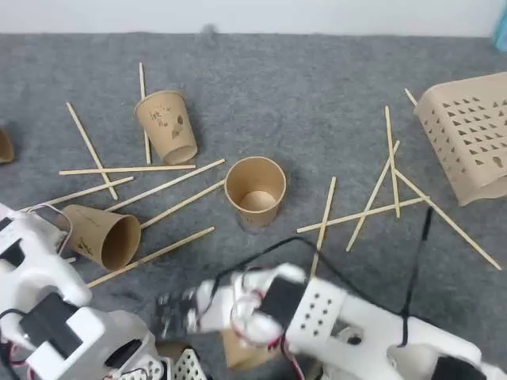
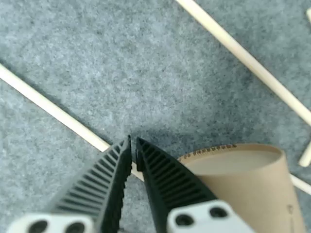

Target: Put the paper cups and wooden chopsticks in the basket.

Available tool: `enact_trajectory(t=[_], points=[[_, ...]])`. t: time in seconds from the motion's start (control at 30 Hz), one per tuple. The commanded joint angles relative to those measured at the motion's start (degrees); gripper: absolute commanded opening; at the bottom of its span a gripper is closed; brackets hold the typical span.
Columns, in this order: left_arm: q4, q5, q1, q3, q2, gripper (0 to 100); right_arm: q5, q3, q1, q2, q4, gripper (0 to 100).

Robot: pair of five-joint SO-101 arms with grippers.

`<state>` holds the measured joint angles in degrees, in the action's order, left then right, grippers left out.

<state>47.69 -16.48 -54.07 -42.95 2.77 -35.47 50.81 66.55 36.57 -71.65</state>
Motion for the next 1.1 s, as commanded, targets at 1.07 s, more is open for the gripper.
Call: enact_trajectory(t=[1.07], points=[[-0.9, -0.2, 0.4, 0.6, 0.4, 1, 5.0, -15.2, 29.5, 8.9, -29.6, 27.0]])
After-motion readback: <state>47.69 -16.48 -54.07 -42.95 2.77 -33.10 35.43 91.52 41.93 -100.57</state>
